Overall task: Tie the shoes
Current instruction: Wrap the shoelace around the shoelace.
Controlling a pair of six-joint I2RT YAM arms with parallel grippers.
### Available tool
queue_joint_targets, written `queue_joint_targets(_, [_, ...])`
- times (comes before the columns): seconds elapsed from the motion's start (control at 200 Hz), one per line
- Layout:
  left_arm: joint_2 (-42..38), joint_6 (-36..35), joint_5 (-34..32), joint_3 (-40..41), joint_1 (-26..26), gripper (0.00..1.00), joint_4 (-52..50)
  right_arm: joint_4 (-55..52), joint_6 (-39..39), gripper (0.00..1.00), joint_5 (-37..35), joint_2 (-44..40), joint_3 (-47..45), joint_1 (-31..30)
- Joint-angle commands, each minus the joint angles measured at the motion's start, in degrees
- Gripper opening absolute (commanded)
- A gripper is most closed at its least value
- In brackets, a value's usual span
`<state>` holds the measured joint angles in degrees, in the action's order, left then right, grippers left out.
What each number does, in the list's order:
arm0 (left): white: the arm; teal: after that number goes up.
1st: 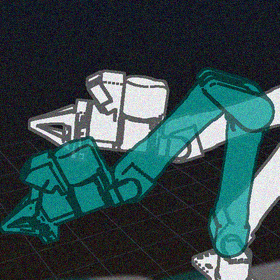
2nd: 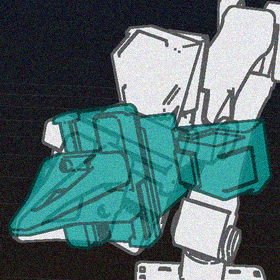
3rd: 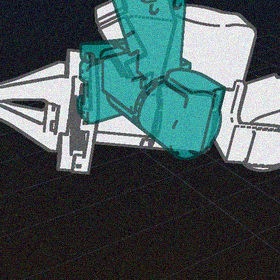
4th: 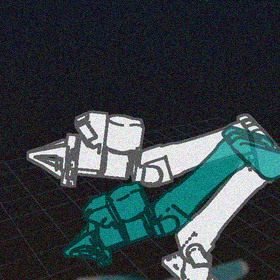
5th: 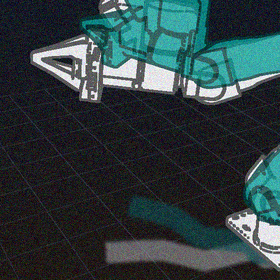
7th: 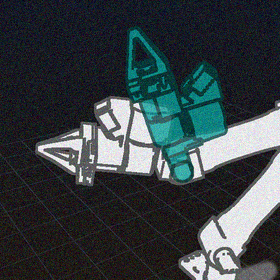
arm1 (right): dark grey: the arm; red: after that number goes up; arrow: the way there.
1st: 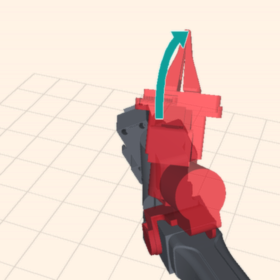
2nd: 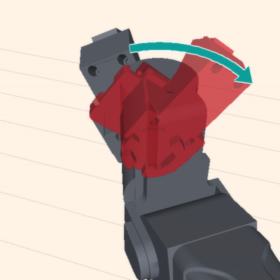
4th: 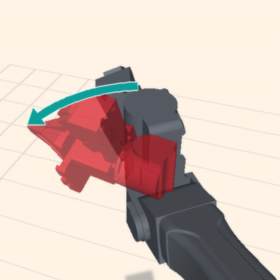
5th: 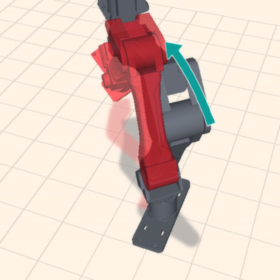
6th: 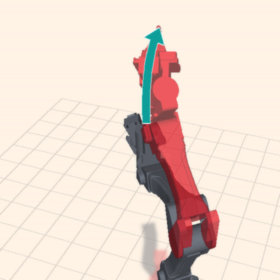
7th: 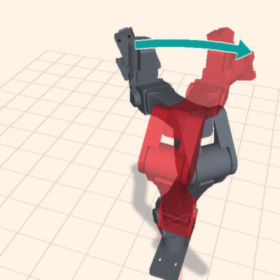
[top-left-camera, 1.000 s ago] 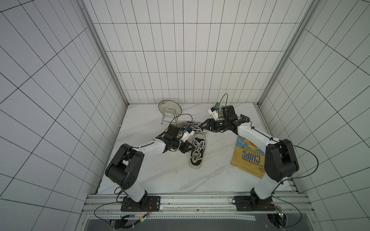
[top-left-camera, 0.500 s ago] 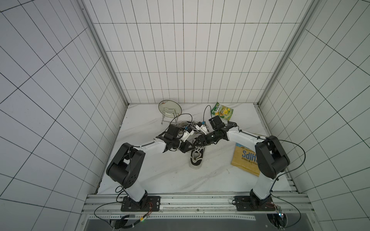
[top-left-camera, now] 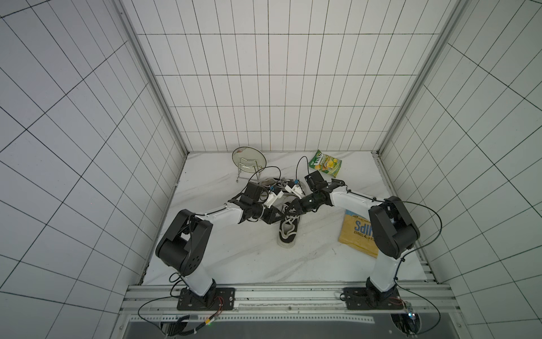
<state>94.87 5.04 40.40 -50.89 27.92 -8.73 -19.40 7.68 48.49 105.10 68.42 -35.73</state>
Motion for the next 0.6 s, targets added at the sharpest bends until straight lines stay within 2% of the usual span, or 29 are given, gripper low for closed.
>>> queue_joint_targets(0.0, [-3.1, 4.9, -5.0, -0.3, -2.4, 0.5, 3.4, 3.9, 1.4, 0.0, -4.1, -5.1, -2.9, -0.2])
queue_joint_targets(0.045, [-4.0, 7.4, -7.6, 0.2, -4.0, 0.68, 4.0, 5.6, 2.2, 0.0, -5.3, -6.8, -4.1, 0.2])
queue_joint_targets(0.08, [-4.1, 9.0, -8.9, -0.2, -5.4, 0.78, 3.4, 6.7, 2.9, 0.0, -6.1, -8.0, -5.0, 0.5])
queue_joint_targets(0.145, [-3.0, 11.2, -10.7, -2.3, -7.5, 0.86, -0.2, 7.9, 3.6, 0.0, -7.0, -9.5, -6.2, 0.8])
queue_joint_targets(0.2, [-1.1, 11.0, -12.8, -4.9, -8.3, 0.86, -4.3, 8.1, 4.0, 0.0, -7.3, -10.1, -6.8, 0.9])
queue_joint_targets(0.305, [2.5, 8.5, -19.0, -9.5, -7.6, 0.79, -10.5, 8.5, 4.5, 0.0, -7.7, -10.6, -7.7, 0.9])
queue_joint_targets(0.505, [8.4, 6.5, -26.4, -14.9, -5.3, 0.59, -14.4, 10.4, 5.7, 0.0, -9.2, -12.2, -10.1, 0.9])
queue_joint_targets(0.595, [10.8, 5.8, -27.9, -16.8, -3.6, 0.57, -14.9, 10.8, 6.0, 0.0, -9.3, -12.2, -10.4, 0.9])
